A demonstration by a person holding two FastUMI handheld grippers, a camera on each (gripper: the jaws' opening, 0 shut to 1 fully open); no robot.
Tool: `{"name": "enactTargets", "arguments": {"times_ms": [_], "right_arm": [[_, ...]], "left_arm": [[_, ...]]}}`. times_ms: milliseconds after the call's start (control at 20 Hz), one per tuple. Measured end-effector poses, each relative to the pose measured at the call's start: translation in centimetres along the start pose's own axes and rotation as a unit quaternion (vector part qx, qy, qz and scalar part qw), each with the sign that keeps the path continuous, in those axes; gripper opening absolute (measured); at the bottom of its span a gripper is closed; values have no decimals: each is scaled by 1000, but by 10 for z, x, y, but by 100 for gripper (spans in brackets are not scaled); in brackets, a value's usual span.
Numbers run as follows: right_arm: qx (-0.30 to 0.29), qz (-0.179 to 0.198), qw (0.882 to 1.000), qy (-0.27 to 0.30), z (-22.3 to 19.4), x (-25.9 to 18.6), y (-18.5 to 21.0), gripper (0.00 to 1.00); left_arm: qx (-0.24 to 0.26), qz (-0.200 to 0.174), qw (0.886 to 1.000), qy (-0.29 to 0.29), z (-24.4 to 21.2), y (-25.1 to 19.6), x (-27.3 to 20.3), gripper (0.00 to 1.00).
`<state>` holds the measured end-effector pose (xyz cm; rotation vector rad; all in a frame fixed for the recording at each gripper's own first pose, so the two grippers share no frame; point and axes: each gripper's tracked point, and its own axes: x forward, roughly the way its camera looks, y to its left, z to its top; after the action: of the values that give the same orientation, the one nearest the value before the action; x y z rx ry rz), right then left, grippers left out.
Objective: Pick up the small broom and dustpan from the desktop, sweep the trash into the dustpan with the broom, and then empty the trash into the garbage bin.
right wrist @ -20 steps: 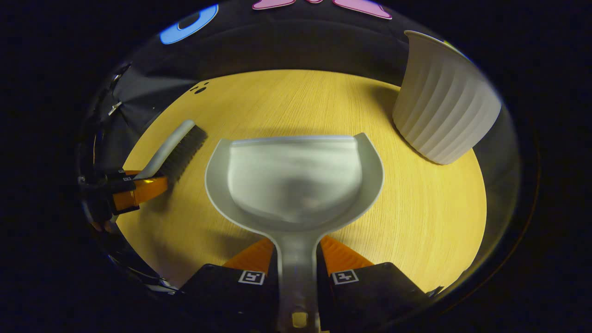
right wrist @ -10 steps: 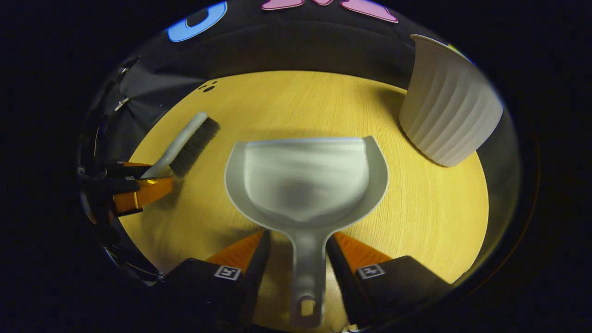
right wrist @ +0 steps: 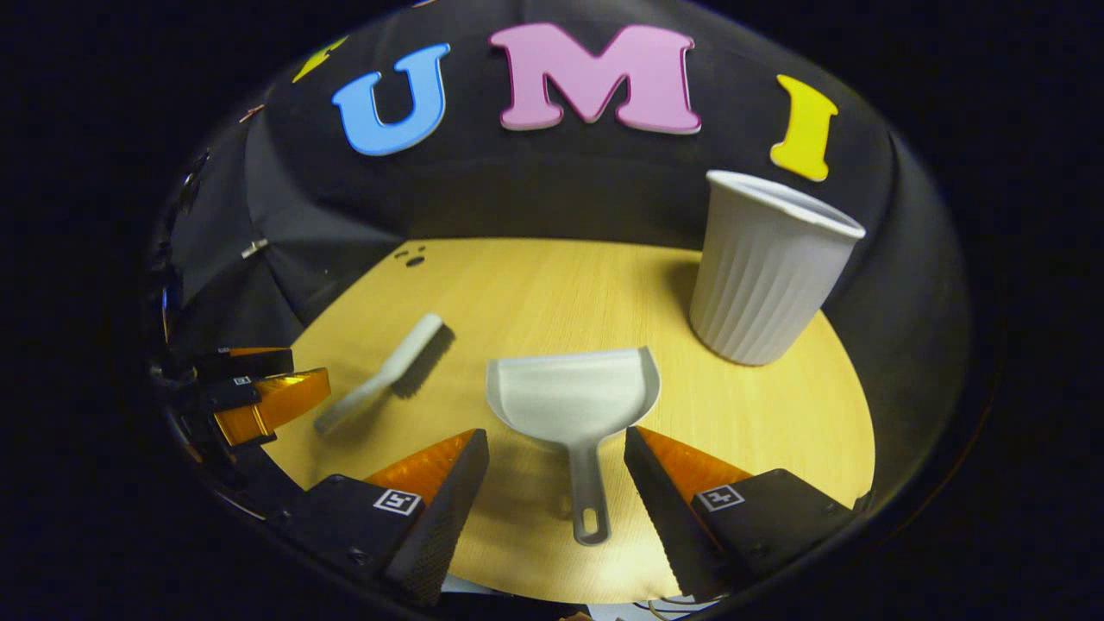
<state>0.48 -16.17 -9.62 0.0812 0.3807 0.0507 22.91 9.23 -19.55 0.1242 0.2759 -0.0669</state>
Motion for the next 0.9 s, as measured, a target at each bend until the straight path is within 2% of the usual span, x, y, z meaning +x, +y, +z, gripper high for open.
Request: {"name": "enactTargets", "arguments": {"times_ms": [200, 300, 450, 700, 900], "right_arm": [[-10, -17, 994, -111, 56, -77, 2, 99], [-6, -22, 988, -151, 78, -112, 4, 98], [-3, -24, 981, -191, 95, -160, 1, 99], [11, -28, 977, -211, 92, -178, -21, 99], [6, -4, 979, -206, 85, -184, -43, 99]], "left_arm": [[6, 7, 994, -109, 45, -3, -67, 95], [-2, -3, 989, -148, 65, -12, -107, 95], [7, 12, 983, -180, 79, -10, -152, 95], [21, 24, 980, -199, 80, -28, -179, 95], [4, 40, 979, -200, 78, -48, -194, 95]]}}
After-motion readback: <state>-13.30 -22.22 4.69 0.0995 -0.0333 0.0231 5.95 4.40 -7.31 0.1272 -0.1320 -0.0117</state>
